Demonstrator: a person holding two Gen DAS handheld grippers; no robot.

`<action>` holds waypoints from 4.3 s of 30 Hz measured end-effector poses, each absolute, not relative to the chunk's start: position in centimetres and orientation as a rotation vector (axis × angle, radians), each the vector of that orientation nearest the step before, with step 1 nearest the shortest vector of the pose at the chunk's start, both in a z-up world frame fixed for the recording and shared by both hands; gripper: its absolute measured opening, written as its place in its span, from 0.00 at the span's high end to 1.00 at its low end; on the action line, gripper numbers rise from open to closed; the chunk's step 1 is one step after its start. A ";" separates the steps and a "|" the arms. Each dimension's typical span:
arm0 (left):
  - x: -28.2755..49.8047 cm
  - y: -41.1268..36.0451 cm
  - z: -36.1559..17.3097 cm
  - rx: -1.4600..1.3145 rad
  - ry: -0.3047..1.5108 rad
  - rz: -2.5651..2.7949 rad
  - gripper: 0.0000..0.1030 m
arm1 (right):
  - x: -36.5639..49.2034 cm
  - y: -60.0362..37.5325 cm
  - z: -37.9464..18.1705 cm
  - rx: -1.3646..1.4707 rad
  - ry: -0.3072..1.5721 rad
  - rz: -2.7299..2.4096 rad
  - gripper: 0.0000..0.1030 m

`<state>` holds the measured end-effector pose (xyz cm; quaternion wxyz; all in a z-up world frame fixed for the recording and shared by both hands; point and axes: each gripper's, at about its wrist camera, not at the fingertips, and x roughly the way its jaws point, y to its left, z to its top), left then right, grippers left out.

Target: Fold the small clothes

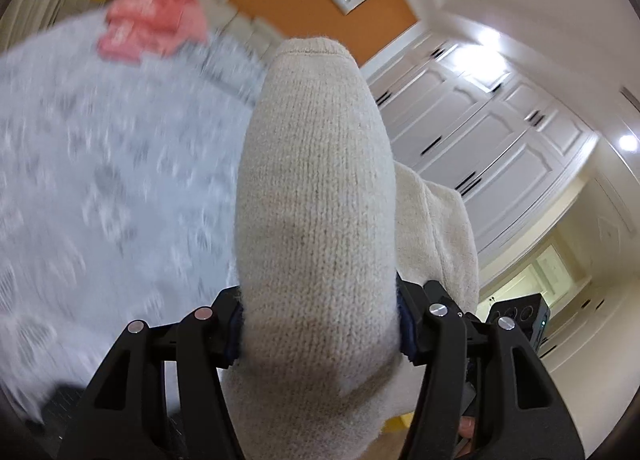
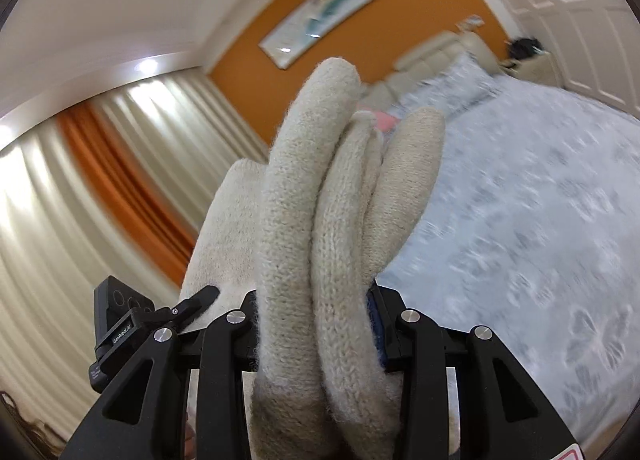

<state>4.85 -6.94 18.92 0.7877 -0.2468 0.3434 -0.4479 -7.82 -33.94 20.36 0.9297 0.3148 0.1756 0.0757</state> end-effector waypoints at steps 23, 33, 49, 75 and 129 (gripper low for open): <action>17.8 9.8 13.2 -0.550 0.714 -0.684 0.43 | 11.2 -19.4 13.6 0.640 0.555 0.330 0.66; 24.8 10.8 2.2 -0.580 0.839 -0.586 0.43 | 18.9 -17.6 3.2 0.635 0.733 0.260 0.66; 25.5 11.5 -10.2 -0.592 1.043 -0.479 0.38 | 20.3 -17.0 -9.9 0.666 0.980 0.151 0.56; 17.7 10.6 -12.1 -0.224 1.139 -0.301 0.26 | 13.1 -15.1 -9.9 0.326 1.133 0.144 1.00; 24.2 6.7 -10.9 -0.005 1.133 -0.235 0.15 | 30.7 -16.2 -11.2 0.188 1.223 0.007 1.00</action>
